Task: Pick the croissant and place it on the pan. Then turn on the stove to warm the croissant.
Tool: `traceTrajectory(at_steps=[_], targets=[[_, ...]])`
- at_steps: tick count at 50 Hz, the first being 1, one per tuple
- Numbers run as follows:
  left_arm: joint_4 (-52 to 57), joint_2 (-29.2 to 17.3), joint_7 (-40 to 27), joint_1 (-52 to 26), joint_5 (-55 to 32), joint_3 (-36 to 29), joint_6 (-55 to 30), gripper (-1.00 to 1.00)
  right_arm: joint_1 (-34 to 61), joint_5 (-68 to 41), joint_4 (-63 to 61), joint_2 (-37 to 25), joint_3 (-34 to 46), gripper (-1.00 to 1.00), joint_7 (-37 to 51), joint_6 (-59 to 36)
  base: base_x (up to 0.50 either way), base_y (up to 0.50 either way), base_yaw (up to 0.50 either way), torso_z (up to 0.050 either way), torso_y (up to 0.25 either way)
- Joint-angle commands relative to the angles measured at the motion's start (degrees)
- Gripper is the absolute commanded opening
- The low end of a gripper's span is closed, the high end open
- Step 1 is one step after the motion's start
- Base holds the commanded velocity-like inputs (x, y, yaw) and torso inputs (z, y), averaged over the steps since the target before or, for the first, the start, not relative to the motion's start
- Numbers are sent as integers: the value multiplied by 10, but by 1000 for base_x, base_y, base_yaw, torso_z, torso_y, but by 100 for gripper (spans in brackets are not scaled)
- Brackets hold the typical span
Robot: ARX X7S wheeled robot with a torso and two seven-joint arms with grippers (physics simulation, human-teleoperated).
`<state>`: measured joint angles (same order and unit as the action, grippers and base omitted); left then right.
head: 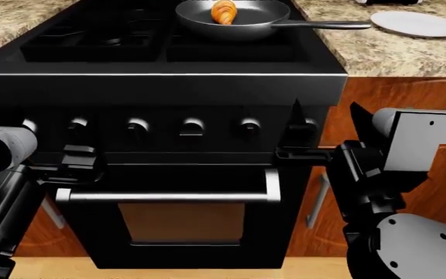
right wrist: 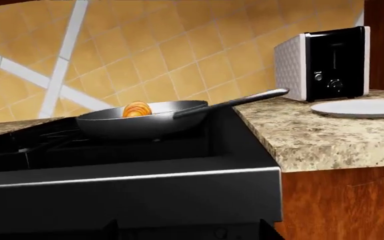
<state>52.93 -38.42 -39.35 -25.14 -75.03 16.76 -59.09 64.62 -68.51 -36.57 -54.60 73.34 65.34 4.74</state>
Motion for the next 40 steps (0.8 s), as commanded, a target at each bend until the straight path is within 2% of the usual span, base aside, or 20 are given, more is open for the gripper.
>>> traceTrajectory(at_steps=[1,40], targets=[[2,0,-10,-11,-4,-13,-1,100,-8,0,-6,-19,-5,100,-4,11,0,0,0,-50,0],[2,-1,0,8,14,-22,16,100,-19,-6,0,-23,-11,100,-9,15,0,0,0,-50,0]])
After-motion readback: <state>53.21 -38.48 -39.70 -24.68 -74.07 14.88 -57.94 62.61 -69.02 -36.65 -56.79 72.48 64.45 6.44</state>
